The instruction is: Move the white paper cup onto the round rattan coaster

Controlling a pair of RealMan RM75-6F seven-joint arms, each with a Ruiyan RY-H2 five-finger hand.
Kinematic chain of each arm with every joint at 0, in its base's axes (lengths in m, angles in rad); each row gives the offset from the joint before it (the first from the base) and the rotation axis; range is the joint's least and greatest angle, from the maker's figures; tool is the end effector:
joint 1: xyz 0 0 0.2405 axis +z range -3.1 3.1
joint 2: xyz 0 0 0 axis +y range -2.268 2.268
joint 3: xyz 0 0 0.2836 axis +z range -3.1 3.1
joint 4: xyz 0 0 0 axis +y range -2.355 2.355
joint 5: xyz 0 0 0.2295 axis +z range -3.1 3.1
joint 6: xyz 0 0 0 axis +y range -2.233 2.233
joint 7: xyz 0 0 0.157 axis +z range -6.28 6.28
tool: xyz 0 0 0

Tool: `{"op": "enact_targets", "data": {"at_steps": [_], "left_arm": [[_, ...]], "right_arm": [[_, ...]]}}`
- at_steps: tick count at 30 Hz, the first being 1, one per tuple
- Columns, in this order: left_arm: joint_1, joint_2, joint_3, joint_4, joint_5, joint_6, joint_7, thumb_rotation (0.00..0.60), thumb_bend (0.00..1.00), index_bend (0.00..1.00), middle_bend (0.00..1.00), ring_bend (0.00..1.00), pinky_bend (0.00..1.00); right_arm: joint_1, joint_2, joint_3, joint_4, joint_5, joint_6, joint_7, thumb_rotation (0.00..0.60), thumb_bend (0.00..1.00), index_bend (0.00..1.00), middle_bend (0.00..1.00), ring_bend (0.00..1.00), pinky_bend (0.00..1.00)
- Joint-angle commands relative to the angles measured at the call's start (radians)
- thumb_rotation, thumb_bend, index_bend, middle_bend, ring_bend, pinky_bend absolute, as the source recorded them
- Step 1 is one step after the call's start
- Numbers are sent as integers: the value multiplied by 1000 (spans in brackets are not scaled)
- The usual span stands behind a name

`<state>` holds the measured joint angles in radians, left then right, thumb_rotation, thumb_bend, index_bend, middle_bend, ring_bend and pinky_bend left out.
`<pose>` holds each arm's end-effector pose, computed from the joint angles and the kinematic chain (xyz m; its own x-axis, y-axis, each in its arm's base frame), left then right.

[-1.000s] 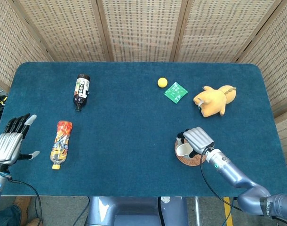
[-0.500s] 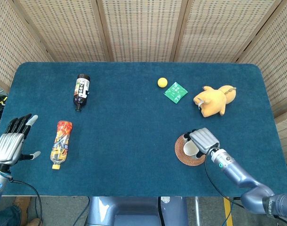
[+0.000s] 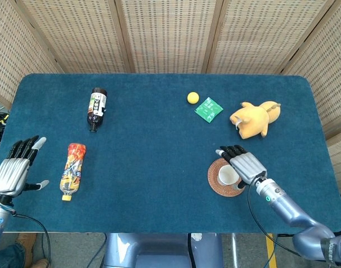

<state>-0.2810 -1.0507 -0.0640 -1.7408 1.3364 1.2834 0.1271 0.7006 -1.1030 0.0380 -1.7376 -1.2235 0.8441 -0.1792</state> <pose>-0.3081 0.2594 0.1447 0.4412 0.1242 0.8888 0.8974 -0.0590 -0.4372 -0.2175 -0.3443 0.0654 0.5528 -0.3811 0.7411 -0.8210 -0.4016 0.4059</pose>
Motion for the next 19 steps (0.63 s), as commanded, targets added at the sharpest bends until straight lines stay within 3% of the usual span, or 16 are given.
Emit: {"op": "enact_targets", "data": {"at_steps": [1,6,10,19], "left_arm": [[6,-2,3,2,6,7,0,600,0,0,0,0,0],[28,-10,12,10,31,45,0,600,0,0,0,0,0],[52,-22,21,19,55,87,3,600,0,0,0,0,0],[95,-48,56,61,135,151,9,600,0,0,0,0,0]], "right_arm": [[-91,73,-7,-89,-101,180,-30,600,0,12,0,0,0],[-239,65,-40,-82,-241,447,-49,600,0,13,0,0,0],[-339,17,-70,-17,-306,595,-51,600,0,10,0,0,0],[-480,-93,-84,112,-350,767,-105,600,0,2,0,0,0]]}}
